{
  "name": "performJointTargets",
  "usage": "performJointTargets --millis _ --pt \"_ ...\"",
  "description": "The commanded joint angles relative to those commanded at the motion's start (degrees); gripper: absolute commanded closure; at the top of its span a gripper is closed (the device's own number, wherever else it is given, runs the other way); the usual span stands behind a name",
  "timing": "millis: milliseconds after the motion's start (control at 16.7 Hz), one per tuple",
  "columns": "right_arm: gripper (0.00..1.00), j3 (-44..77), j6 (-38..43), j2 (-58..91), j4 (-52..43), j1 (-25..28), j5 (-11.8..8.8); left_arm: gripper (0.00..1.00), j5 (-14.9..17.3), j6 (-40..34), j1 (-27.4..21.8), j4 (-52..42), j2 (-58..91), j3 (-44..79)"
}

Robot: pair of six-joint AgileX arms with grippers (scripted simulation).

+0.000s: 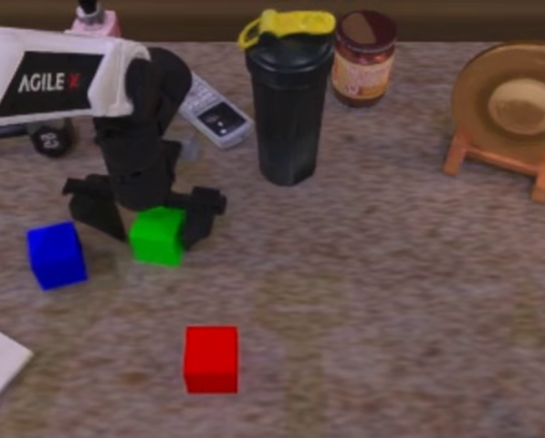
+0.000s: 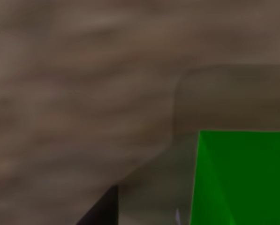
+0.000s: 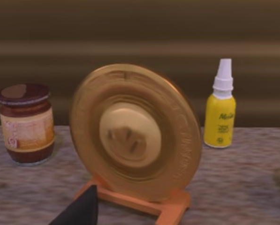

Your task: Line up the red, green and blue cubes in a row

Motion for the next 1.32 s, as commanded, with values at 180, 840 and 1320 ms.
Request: performJointTargets --millis 180,840,1320 --pt "0.00 0.0 0.0 0.0 0.0 0.0 0.0 0.53 0.0 0.0 0.0 0.0 0.0 0.0" --pt "0.00 0.0 0.0 0.0 0.0 0.0 0.0 1.00 0.0 0.0 0.0 0.0 0.0 0.0" --pt "0.00 0.0 0.0 0.0 0.0 0.0 0.0 1.00 0.0 -0.1 0.4 -4.3 -1.5 2.8"
